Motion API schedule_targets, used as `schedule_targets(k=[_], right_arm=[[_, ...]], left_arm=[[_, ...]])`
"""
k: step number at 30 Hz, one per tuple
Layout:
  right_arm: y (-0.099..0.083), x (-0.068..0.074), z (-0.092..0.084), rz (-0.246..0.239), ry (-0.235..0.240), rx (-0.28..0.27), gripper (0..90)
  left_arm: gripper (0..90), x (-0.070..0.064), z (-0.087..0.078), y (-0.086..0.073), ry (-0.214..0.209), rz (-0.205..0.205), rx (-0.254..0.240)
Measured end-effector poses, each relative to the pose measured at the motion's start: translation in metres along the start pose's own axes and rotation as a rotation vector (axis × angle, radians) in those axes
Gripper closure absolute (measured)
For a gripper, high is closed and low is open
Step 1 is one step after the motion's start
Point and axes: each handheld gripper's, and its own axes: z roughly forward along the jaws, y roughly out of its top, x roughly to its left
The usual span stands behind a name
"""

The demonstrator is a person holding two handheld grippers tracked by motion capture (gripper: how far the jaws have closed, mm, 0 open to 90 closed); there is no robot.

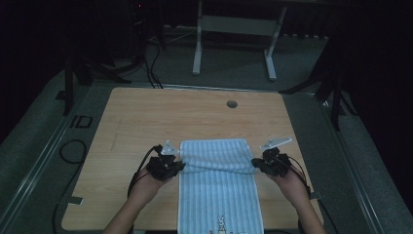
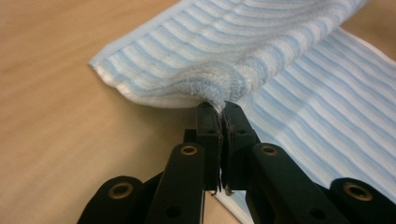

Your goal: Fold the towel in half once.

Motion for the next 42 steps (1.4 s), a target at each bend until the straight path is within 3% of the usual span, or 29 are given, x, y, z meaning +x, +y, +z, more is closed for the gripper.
schedule_targets(k=[5, 9, 12, 14, 16, 17, 18, 19, 22, 27, 29, 34, 35, 38, 42], right_arm=[[-0.026, 0.012, -0.007, -0.002, 0.027, 0.000, 87.3], [-0.043, 0.022, -0.008, -0.008, 0.030, 0.004, 87.2], [-0.054, 0.028, -0.005, -0.009, 0.042, 0.024, 86.6], [-0.060, 0.030, -0.004, -0.001, 0.048, 0.031, 78.9], [-0.061, 0.031, -0.008, 0.006, 0.046, 0.025, 75.0], [-0.061, 0.032, -0.011, 0.001, 0.041, 0.020, 73.3], [-0.059, 0.033, -0.014, -0.001, 0.035, 0.010, 72.8], [-0.057, 0.034, -0.017, -0.001, 0.033, 0.000, 72.9], [-0.049, 0.037, -0.021, -0.015, 0.018, -0.019, 73.1], [-0.037, 0.040, -0.008, -0.036, 0.011, -0.012, 72.3], [-0.035, 0.040, 0.002, -0.042, 0.006, 0.007, 72.2], [-0.040, 0.041, 0.023, -0.052, -0.003, 0.069, 71.8], [-0.046, 0.042, 0.034, -0.056, -0.002, 0.102, 71.4], [-0.050, 0.040, 0.036, -0.036, 0.007, 0.089, 71.4], [-0.047, 0.039, 0.038, -0.038, 0.008, 0.094, 71.2]], left_arm=[[86.4, -0.015, -0.004, -0.019, -0.046, 0.016, 0.023], [85.8, -0.026, -0.002, -0.030, -0.055, 0.032, 0.039], [85.8, -0.036, 0.001, -0.044, -0.097, 0.033, 0.081], [81.7, -0.039, 0.001, -0.048, -0.109, 0.076, 0.128], [67.6, -0.038, 0.000, -0.049, -0.089, 0.088, 0.147], [63.5, -0.033, -0.004, -0.048, -0.070, 0.060, 0.134], [61.1, -0.033, -0.004, -0.048, -0.070, 0.060, 0.134], [60.0, -0.029, -0.008, -0.044, -0.063, 0.023, 0.097], [55.3, -0.031, -0.008, -0.036, -0.064, 0.035, 0.078], [55.4, -0.041, 0.008, -0.026, -0.060, 0.070, 0.081], [55.5, -0.042, 0.017, -0.025, -0.077, 0.074, 0.107], [55.6, -0.043, 0.033, -0.028, -0.074, 0.085, 0.154], [55.6, -0.041, 0.040, -0.031, -0.078, 0.087, 0.179], [56.9, -0.037, 0.041, -0.032, -0.083, 0.075, 0.174], [57.1, -0.033, 0.044, -0.028, -0.068, 0.091, 0.183]])
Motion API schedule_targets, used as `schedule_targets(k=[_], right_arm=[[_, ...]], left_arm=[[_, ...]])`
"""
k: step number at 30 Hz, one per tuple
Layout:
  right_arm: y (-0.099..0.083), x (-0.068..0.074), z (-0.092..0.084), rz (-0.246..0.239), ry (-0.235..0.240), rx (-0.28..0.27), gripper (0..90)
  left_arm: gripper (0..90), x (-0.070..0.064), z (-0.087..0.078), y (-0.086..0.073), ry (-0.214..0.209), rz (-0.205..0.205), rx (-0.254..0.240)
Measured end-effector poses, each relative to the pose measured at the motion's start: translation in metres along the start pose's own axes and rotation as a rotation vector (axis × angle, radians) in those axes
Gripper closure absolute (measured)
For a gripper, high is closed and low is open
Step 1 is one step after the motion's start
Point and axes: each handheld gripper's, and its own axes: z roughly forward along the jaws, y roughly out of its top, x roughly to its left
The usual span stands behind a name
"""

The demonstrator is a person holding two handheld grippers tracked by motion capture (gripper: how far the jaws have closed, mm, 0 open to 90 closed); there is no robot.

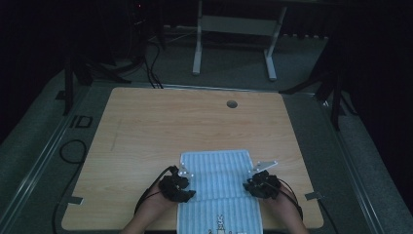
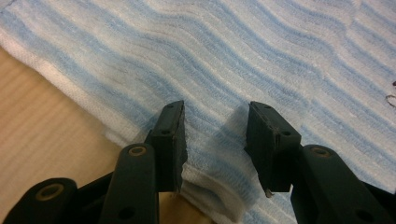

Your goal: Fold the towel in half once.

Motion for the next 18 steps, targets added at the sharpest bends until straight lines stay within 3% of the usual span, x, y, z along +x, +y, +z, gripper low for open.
schedule_targets(k=[7, 10, 18], right_arm=[[0.011, -0.006, 0.007, 0.006, 0.000, 0.001, 71.0], [0.015, -0.010, 0.009, 0.016, 0.002, 0.001, 70.8], [0.036, -0.031, 0.020, 0.039, 0.004, 0.030, 70.2]], left_arm=[[57.0, 0.020, 0.004, 0.012, 0.017, 0.005, 0.007], [56.9, 0.026, 0.006, 0.016, 0.012, -0.012, 0.005], [56.9, 0.045, 0.013, 0.030, 0.023, -0.031, -0.006]])
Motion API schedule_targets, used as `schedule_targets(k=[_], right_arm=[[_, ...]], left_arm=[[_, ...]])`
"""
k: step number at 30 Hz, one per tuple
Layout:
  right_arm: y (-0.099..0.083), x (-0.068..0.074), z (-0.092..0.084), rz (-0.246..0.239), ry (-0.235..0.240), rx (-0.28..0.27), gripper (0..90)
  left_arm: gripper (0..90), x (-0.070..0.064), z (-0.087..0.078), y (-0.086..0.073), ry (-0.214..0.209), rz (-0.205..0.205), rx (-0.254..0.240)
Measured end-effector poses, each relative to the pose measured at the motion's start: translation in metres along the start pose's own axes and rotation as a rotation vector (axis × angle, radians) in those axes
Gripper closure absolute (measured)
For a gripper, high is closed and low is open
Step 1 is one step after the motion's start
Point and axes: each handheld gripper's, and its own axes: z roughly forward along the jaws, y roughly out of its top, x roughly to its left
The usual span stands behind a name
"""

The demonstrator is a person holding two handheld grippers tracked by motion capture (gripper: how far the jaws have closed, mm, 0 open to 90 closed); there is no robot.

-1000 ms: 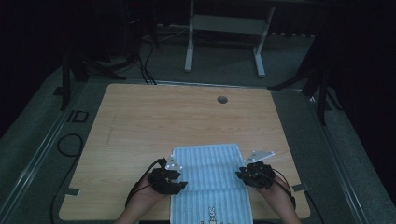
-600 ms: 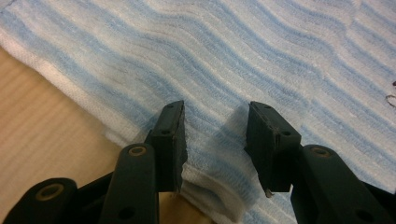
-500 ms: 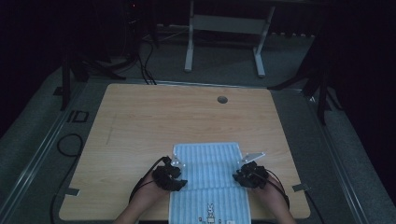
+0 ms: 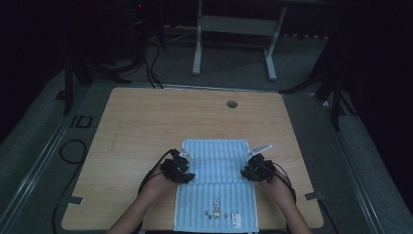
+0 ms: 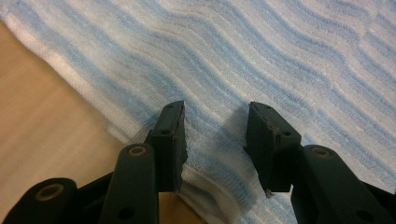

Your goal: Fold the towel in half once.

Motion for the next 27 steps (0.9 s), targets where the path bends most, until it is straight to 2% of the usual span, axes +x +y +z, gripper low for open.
schedule_targets(k=[4, 8, 9, 11, 14, 15, 16, 17, 18, 19, 21, 22, 23, 24, 26, 27], right_arm=[[0.006, -0.005, 0.004, 0.010, -0.006, -0.003, 70.3], [0.012, -0.007, 0.007, 0.012, -0.012, -0.001, 70.2], [0.014, -0.007, 0.007, 0.018, -0.012, 0.006, 70.1], [0.017, -0.008, 0.004, 0.010, -0.006, 0.016, 68.4], [0.024, -0.016, -0.007, 0.025, -0.003, -0.011, 67.6], [0.028, -0.020, -0.011, 0.033, -0.011, -0.018, 67.4], [0.032, -0.025, -0.014, 0.042, -0.018, -0.025, 67.3], [0.036, -0.031, -0.016, 0.055, -0.021, -0.028, 67.2], [0.041, -0.036, -0.018, 0.069, -0.028, -0.029, 67.2], [0.046, -0.042, -0.019, 0.084, -0.036, -0.033, 67.2], [0.054, -0.052, -0.019, 0.119, -0.032, -0.037, 65.7], [0.058, -0.057, -0.019, 0.136, -0.032, -0.036, 65.3], [0.062, -0.060, -0.017, 0.141, -0.045, -0.031, 64.8], [0.065, -0.063, -0.015, 0.148, -0.042, -0.026, 64.5], [0.067, -0.067, -0.013, 0.164, -0.044, -0.026, 64.0], [0.073, -0.072, -0.005, 0.185, -0.034, -0.023, 62.3]], left_arm=[[57.0, 0.009, 0.003, 0.004, 0.015, 0.000, -0.012], [57.0, 0.013, 0.005, 0.008, 0.029, -0.021, -0.012], [56.9, 0.012, 0.004, 0.009, 0.027, -0.015, -0.005], [56.7, 0.014, 0.001, 0.010, -0.014, -0.021, 0.016], [53.4, 0.021, -0.008, 0.014, -0.022, -0.049, -0.002], [53.4, 0.025, -0.011, 0.017, -0.002, -0.062, -0.004], [52.9, 0.025, -0.011, 0.017, -0.002, -0.062, -0.004], [50.1, 0.036, -0.014, 0.023, 0.027, -0.091, -0.012], [50.0, 0.036, -0.014, 0.023, 0.027, -0.091, -0.012], [49.9, 0.047, -0.016, 0.030, 0.058, -0.106, -0.014], [49.0, 0.058, -0.016, 0.035, 0.080, -0.139, -0.016], [47.6, 0.058, -0.016, 0.035, 0.080, -0.139, -0.016], [47.6, 0.068, -0.014, 0.040, 0.091, -0.169, -0.019], [46.4, 0.072, -0.011, 0.042, 0.088, -0.179, -0.022], [43.3, 0.075, -0.008, 0.045, 0.092, -0.176, -0.011], [41.8, 0.079, -0.002, 0.050, 0.113, -0.156, 0.020]])
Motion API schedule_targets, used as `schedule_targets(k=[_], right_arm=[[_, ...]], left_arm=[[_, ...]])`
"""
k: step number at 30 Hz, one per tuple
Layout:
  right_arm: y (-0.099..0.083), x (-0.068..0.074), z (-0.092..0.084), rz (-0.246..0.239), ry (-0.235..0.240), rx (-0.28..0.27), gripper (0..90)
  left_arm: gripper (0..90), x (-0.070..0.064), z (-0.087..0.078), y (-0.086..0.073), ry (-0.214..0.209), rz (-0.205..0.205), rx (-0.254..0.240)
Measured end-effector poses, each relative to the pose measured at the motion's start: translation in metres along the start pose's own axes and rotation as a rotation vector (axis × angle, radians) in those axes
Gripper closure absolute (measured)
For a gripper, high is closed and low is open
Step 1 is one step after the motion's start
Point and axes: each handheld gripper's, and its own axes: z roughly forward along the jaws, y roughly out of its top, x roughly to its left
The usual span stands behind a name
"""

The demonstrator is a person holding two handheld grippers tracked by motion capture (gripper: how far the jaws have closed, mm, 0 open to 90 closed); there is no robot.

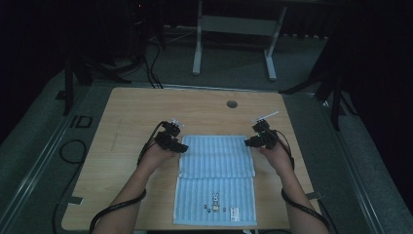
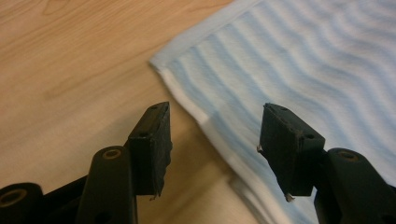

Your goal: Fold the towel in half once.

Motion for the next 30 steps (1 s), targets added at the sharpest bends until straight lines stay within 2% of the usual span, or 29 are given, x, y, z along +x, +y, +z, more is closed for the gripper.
schedule_targets(k=[2, 3, 4, 5, 7, 8, 9, 11, 14, 19, 20, 22, 23, 24, 26, 27, 28, 29, 30], right_arm=[[0.005, -0.001, 0.007, -0.027, -0.021, 0.013, 58.4], [0.005, -0.001, 0.007, -0.027, -0.021, 0.013, 58.4], [0.011, -0.002, 0.013, -0.032, -0.045, 0.031, 57.6], [0.013, -0.003, 0.016, -0.022, -0.044, 0.034, 57.1], [0.015, -0.004, 0.019, -0.012, -0.048, 0.036, 57.0], [0.017, -0.006, 0.027, 0.020, -0.036, 0.046, 55.3], [0.017, -0.005, 0.029, 0.024, -0.036, 0.051, 55.3], [0.016, -0.004, 0.035, 0.008, -0.049, 0.068, 55.3], [0.014, -0.004, 0.041, 0.012, -0.050, 0.074, 55.4], [0.011, -0.006, 0.048, 0.021, -0.069, 0.101, 56.6], [0.010, -0.006, 0.049, 0.013, -0.079, 0.097, 57.6], [0.010, -0.007, 0.049, 0.022, -0.065, 0.095, 60.5], [0.010, -0.005, 0.049, 0.007, -0.071, 0.094, 63.2], [0.009, -0.004, 0.049, -0.016, -0.080, 0.086, 68.7], [0.009, 0.000, 0.050, -0.026, -0.073, 0.069, 80.3], [0.009, 0.000, 0.050, -0.026, -0.073, 0.069, 80.3], [0.009, 0.002, 0.050, -0.032, -0.071, 0.067, 85.3], [0.010, 0.007, 0.051, -0.058, -0.091, 0.077, 86.8], [0.010, 0.009, 0.051, -0.065, -0.097, 0.080, 87.1]], left_arm=[[37.6, 0.000, 0.006, 0.005, 0.026, 0.022, 0.017], [37.5, 0.000, 0.006, 0.005, 0.026, 0.022, 0.017], [37.5, 0.000, 0.011, 0.008, 0.044, 0.026, 0.029], [37.5, 0.001, 0.014, 0.009, 0.053, 0.017, 0.041], [37.5, 0.002, 0.017, 0.010, 0.049, 0.003, 0.039], [37.5, 0.003, 0.021, 0.010, 0.055, -0.012, 0.024], [37.6, 0.003, 0.022, 0.010, 0.060, -0.014, 0.013], [37.6, 0.006, 0.023, 0.009, 0.039, -0.031, -0.012], [39.6, 0.006, 0.025, 0.011, 0.048, -0.025, -0.023], [42.7, 0.004, 0.033, 0.015, 0.034, -0.008, -0.012], [43.1, 0.002, 0.034, 0.015, 0.051, 0.002, -0.016], [45.0, 0.001, 0.036, 0.017, 0.054, 0.001, -0.019], [47.4, -0.001, 0.036, 0.017, 0.065, 0.012, -0.017], [53.0, -0.003, 0.035, 0.017, 0.064, 0.022, -0.020], [66.3, -0.007, 0.036, 0.017, 0.047, 0.033, -0.029], [75.4, -0.007, 0.036, 0.017, 0.047, 0.033, -0.029], [75.4, -0.012, 0.036, 0.018, 0.035, 0.034, -0.024], [85.2, -0.014, 0.035, 0.019, 0.042, 0.044, -0.017], [86.0, -0.017, 0.033, 0.020, 0.033, 0.050, -0.017]])
